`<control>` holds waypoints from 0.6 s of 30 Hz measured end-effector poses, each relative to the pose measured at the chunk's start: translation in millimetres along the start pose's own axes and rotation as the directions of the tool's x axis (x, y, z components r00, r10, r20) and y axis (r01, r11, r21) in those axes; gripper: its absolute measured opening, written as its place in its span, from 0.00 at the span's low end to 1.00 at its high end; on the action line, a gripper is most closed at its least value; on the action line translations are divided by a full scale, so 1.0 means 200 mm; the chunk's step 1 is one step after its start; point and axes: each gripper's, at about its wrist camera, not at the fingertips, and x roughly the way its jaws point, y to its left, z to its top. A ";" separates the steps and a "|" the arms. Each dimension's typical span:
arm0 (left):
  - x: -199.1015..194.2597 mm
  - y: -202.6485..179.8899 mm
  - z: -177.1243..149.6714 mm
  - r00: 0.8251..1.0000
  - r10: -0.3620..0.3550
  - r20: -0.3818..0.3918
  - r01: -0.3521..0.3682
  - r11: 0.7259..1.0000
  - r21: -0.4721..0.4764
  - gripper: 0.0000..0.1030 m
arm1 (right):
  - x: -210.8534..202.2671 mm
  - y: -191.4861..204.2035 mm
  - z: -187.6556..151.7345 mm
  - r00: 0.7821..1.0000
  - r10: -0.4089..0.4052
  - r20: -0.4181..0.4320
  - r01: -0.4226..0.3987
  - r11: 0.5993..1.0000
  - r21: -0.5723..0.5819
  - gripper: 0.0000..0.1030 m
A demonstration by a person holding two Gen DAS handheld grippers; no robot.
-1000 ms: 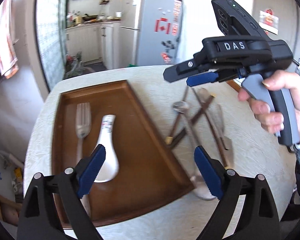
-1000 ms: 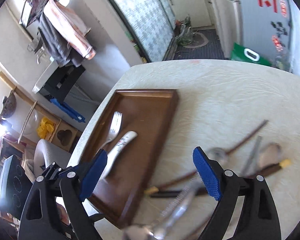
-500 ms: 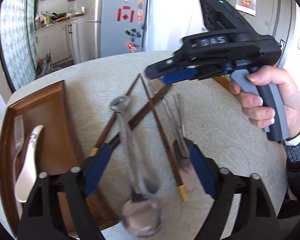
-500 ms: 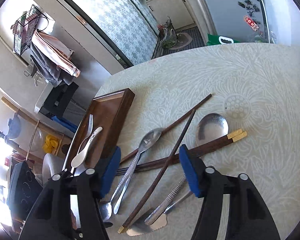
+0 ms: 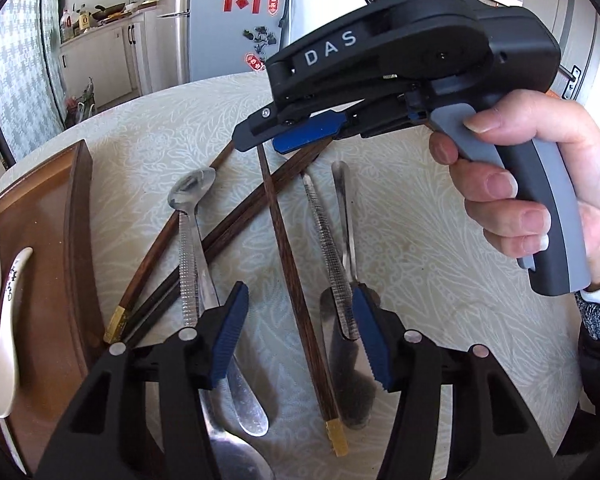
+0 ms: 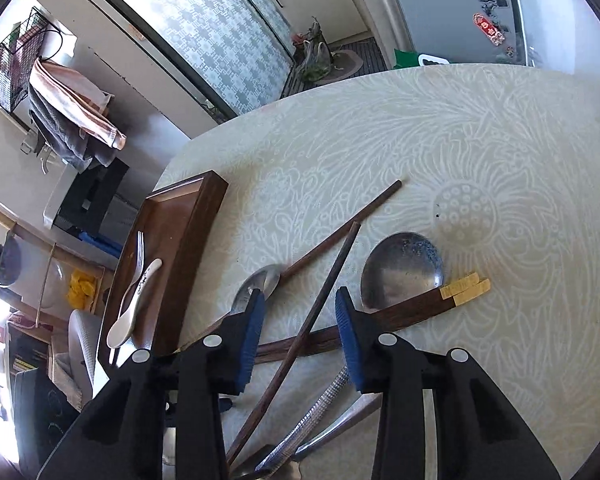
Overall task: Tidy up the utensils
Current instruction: 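Move the left tool back to the utensil pile toward a dark chopstick, then close the left tool on the dark wooden chopstick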
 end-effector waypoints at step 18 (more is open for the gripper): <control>0.03 -0.04 0.03 1.000 0.000 0.008 0.000 1.000 0.029 0.17 | -0.04 -0.02 0.00 0.996 0.078 0.036 -0.080 0.995 0.064 0.08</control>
